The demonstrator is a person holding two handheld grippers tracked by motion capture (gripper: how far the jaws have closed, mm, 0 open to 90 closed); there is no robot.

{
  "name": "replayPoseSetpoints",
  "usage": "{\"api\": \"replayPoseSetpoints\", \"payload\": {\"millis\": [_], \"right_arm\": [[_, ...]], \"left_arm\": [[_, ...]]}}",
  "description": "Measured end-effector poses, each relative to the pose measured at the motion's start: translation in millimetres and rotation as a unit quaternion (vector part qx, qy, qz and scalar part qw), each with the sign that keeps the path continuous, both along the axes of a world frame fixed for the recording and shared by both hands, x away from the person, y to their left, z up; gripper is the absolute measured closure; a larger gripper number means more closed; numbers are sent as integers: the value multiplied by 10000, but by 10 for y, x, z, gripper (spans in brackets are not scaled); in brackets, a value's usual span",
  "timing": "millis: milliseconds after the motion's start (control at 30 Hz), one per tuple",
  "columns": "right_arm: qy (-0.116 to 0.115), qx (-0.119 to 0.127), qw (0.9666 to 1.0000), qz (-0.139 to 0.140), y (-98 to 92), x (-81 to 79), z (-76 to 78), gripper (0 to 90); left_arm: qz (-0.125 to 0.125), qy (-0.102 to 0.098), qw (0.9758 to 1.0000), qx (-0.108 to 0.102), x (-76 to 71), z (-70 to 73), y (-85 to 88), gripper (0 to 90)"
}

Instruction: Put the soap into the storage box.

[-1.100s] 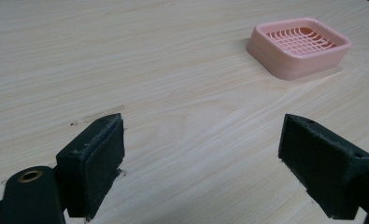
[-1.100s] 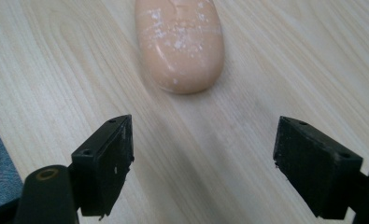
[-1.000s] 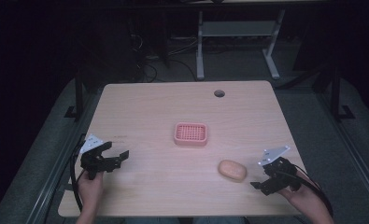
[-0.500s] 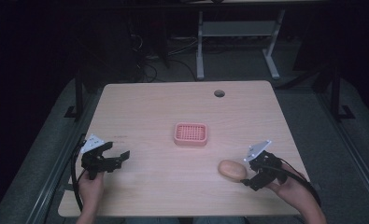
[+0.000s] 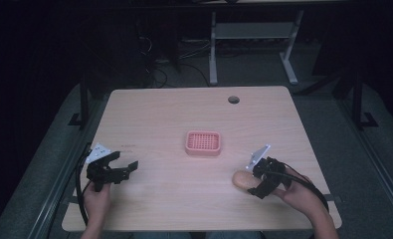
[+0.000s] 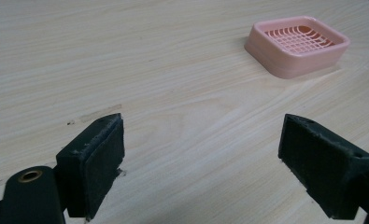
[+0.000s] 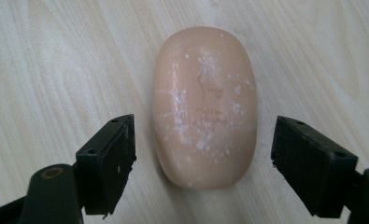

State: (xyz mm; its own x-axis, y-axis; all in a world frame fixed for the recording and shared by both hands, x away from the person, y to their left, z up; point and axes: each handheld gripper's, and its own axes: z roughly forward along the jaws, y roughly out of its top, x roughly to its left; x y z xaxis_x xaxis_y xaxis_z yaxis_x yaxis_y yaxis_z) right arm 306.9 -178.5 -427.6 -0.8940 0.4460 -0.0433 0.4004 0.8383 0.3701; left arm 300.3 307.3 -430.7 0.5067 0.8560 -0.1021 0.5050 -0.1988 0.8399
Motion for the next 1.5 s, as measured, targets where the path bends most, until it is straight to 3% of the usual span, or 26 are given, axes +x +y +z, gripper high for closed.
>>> {"api": "replayPoseSetpoints", "payload": {"millis": [600, 800, 1233, 1500], "right_arm": [[259, -456, 9985, 148, 193, 143, -131, 224], [317, -605, 9975, 200, 248, 163, -164, 273], [421, -707, 9963, 258, 275, 204, -149, 316], [422, -593, 9969, 294, 252, 209, -137, 320]], "left_arm": [[-24, 4, 10000, -9, 3, 0, 5, 142], [-25, -1, 10000, -12, 3, 1, 4, 142], [-28, 4, 10000, -25, 3, 4, 4, 142], [-37, -3, 10000, -3, 2, 6, 10, 142]]}}
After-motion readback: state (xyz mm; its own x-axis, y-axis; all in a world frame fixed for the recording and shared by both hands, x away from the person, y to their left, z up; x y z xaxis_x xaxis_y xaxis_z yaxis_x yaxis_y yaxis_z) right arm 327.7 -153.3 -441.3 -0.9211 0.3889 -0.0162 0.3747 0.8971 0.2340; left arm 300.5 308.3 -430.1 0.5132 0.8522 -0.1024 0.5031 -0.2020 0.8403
